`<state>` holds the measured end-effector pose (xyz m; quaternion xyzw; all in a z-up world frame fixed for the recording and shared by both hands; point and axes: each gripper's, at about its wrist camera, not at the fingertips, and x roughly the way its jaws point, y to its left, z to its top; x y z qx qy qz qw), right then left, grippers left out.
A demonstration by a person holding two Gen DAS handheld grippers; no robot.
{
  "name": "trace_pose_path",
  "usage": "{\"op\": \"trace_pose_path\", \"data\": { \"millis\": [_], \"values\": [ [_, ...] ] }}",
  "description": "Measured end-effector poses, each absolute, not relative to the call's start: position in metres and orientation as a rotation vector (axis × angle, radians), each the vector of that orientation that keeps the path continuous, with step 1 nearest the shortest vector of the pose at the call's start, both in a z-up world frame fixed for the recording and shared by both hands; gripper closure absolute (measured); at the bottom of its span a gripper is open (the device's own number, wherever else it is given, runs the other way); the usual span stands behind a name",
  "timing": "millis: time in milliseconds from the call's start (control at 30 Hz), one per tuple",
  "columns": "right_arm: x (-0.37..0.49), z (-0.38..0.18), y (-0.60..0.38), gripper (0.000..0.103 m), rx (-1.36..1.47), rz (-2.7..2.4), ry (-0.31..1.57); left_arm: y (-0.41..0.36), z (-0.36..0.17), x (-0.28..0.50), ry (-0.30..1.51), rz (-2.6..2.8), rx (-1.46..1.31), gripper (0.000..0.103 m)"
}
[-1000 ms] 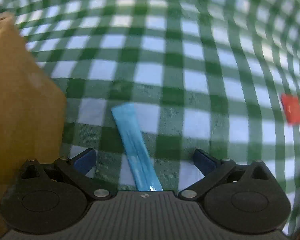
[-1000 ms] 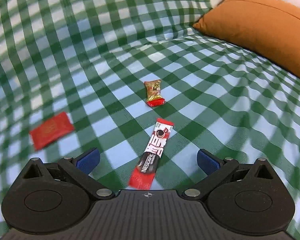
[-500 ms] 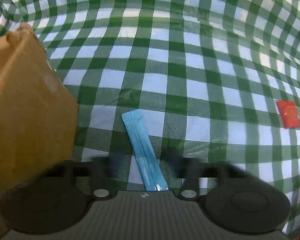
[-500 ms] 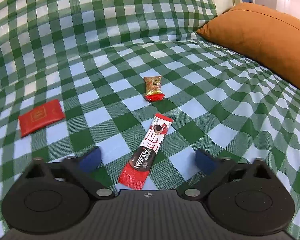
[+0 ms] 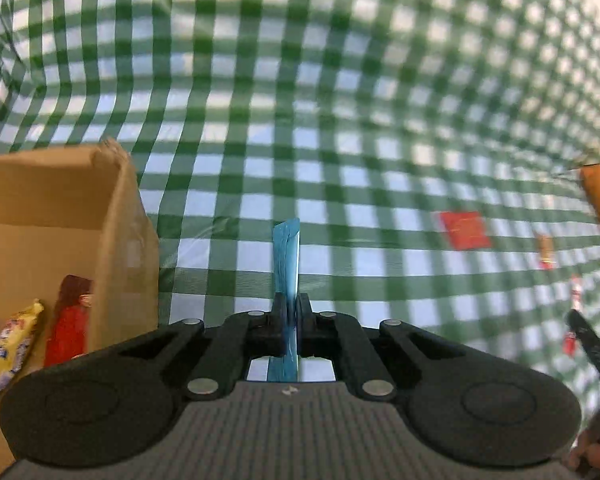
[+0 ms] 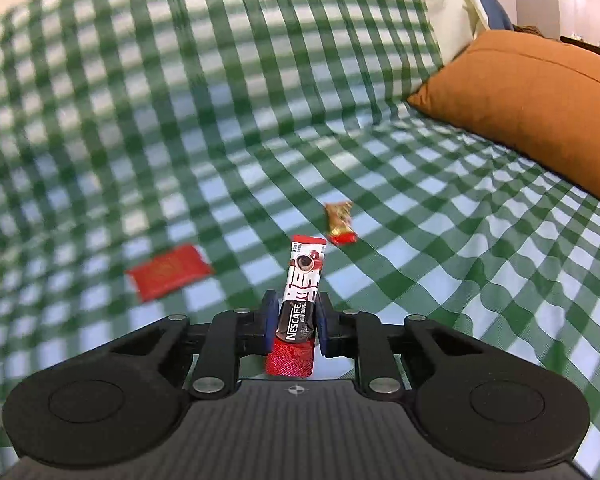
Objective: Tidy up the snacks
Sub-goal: 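Carry the blue stick and Nescafé stick over the cardboard box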
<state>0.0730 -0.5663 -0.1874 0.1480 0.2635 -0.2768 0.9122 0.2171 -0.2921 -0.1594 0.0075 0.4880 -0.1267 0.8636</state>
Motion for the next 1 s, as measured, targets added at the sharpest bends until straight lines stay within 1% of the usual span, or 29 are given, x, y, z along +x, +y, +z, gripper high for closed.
{"op": "trace_pose_path", "data": {
  "millis": [200, 333, 433, 567, 800, 1000],
  "values": [
    [0.026, -0.125, -0.505, 0.081, 0.317, -0.47, 0.503, -0.258, -0.086, 0.149, 0.919, -0.376, 0.028, 0.099],
    [-0.009, -0.089, -0.455, 0.081, 0.306, -0.372, 0.506, -0.214, -0.045, 0.099, 0.862, -0.393, 0.044, 0.099],
    [-0.039, -0.067, -0.413, 0.081, 0.32, -0.276, 0.516, -0.173, -0.023, 0.062, 0.835, -0.378, 0.049, 0.099],
    [-0.074, -0.052, -0.355, 0.081, 0.344, -0.147, 0.544, -0.113, -0.012, 0.02, 0.826, -0.326, 0.056, 0.099],
    [-0.119, -0.042, -0.256, 0.081, 0.324, 0.039, 0.621, -0.016, -0.009, -0.047, 0.824, -0.232, 0.053, 0.099],
    [-0.143, -0.044, -0.198, 0.081, 0.248, 0.124, 0.679, 0.029, -0.016, -0.092, 0.817, -0.216, 0.041, 0.099]
  ]
}}
